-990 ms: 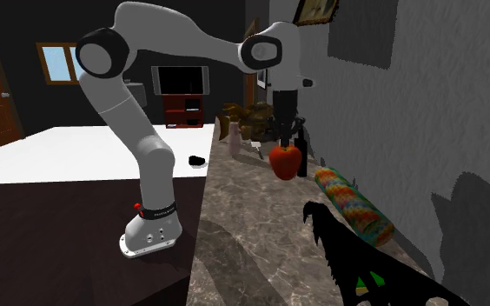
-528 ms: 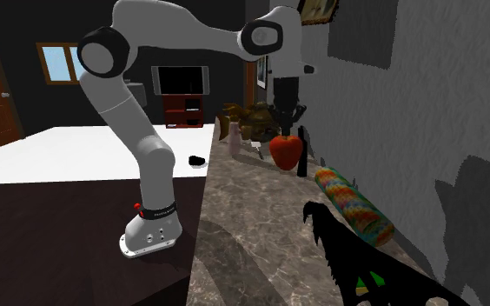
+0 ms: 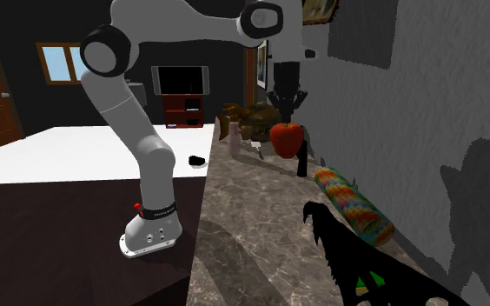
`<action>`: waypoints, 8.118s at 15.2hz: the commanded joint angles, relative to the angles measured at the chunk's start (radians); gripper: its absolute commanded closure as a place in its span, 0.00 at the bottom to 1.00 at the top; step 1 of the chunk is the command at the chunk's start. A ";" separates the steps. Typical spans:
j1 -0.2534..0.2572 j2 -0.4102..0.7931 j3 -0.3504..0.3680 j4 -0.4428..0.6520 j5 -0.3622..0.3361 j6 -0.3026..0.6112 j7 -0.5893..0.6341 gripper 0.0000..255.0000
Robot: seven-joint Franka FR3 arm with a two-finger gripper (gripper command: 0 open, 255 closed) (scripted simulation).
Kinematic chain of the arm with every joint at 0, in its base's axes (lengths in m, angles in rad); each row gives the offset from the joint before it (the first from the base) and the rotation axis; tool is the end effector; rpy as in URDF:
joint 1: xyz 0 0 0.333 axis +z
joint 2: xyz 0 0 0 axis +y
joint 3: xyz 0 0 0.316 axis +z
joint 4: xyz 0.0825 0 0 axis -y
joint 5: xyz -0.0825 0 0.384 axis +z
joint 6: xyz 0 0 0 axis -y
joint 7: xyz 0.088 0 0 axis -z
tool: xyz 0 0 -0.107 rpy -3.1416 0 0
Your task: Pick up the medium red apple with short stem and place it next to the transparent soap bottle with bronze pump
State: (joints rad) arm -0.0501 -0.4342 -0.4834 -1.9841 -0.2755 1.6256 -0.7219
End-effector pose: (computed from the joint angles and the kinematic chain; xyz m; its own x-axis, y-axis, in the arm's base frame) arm 0.3411 -0.2808 0.6185 0.9724 0.2317 -0.0284 0.2333 -0.9691 0.0797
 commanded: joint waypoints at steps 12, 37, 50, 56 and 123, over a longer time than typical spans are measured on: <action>0.014 0.063 0.007 0.231 0.028 -0.170 -0.033 1.00; 0.112 0.155 0.192 0.487 0.103 -0.383 0.211 1.00; 0.224 0.310 0.378 0.643 0.172 -0.421 0.520 1.00; 0.283 0.453 0.447 0.816 0.188 -0.463 0.650 1.00; 0.358 0.455 0.502 -0.021 0.191 0.363 0.850 1.00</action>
State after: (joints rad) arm 0.3087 0.0169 0.0191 -1.9954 -0.0837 1.9745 0.1272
